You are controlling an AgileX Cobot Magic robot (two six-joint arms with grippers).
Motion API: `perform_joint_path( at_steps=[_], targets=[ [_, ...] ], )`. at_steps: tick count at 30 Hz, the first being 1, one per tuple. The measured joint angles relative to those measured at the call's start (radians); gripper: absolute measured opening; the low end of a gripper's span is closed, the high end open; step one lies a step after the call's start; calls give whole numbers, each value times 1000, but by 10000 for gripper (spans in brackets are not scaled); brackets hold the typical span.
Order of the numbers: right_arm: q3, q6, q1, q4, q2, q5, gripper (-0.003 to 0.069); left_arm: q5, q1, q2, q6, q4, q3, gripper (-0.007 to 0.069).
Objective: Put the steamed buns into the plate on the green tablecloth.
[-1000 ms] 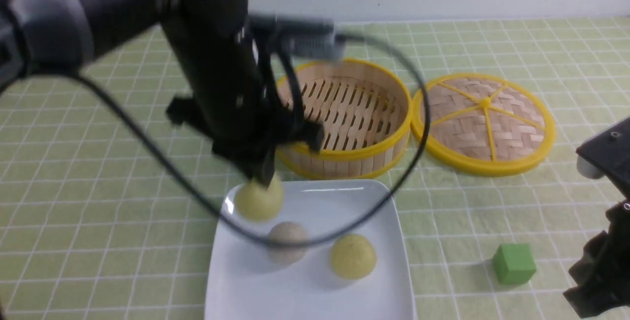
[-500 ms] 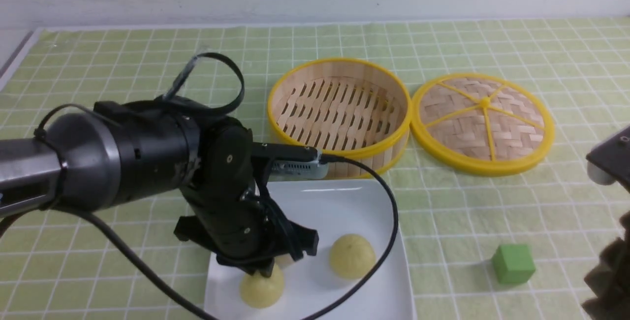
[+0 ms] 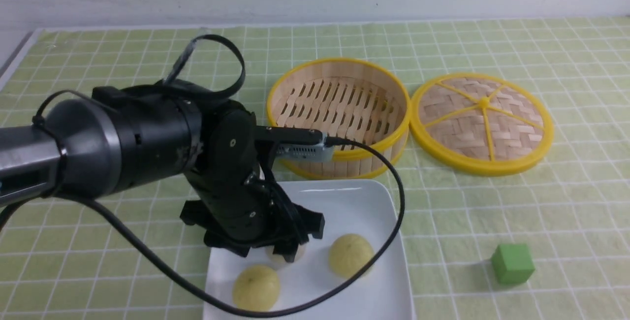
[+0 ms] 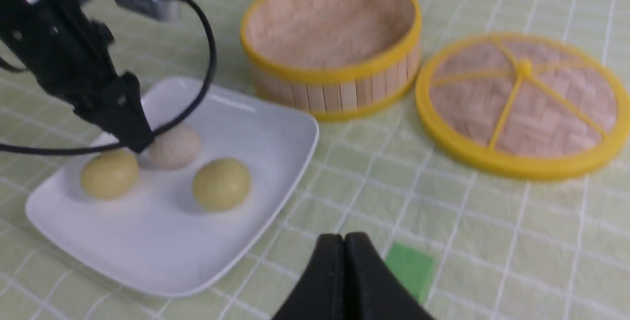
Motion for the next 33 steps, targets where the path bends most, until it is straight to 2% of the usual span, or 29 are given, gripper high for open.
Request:
perform_joint_path(
  at_steps=[2, 8, 21, 25, 27, 28, 30, 31, 32, 33],
  targets=[
    [67, -44, 0, 27, -26, -60, -15, 2, 0, 0, 0, 0, 0, 495],
    [92, -93, 0, 107, -27, -68, -15, 7, 0, 0, 0, 0, 0, 496],
    [92, -100, 0, 99, -27, -77, -6, 13, 0, 0, 0, 5, 0, 496],
    [92, -101, 0, 97, -27, -77, -6, -30, 0, 0, 0, 23, 0, 466],
    [92, -101, 0, 97, -27, -77, -6, -42, 0, 0, 0, 46, 0, 382],
    [92, -101, 0, 97, -27, -77, -6, -43, 0, 0, 0, 48, 0, 373],
    [94, -101, 0, 97, -27, -77, -6, -44, 0, 0, 0, 70, 0, 234],
    [94, -101, 0, 97, -27, -79, -6, -44, 0, 0, 0, 72, 0, 223],
    [102, -102, 0, 97, -28, -83, -6, -43, 0, 0, 0, 87, 0, 124],
    [110, -102, 0, 97, -33, -88, -6, -43, 0, 0, 0, 91, 0, 81]
  ],
)
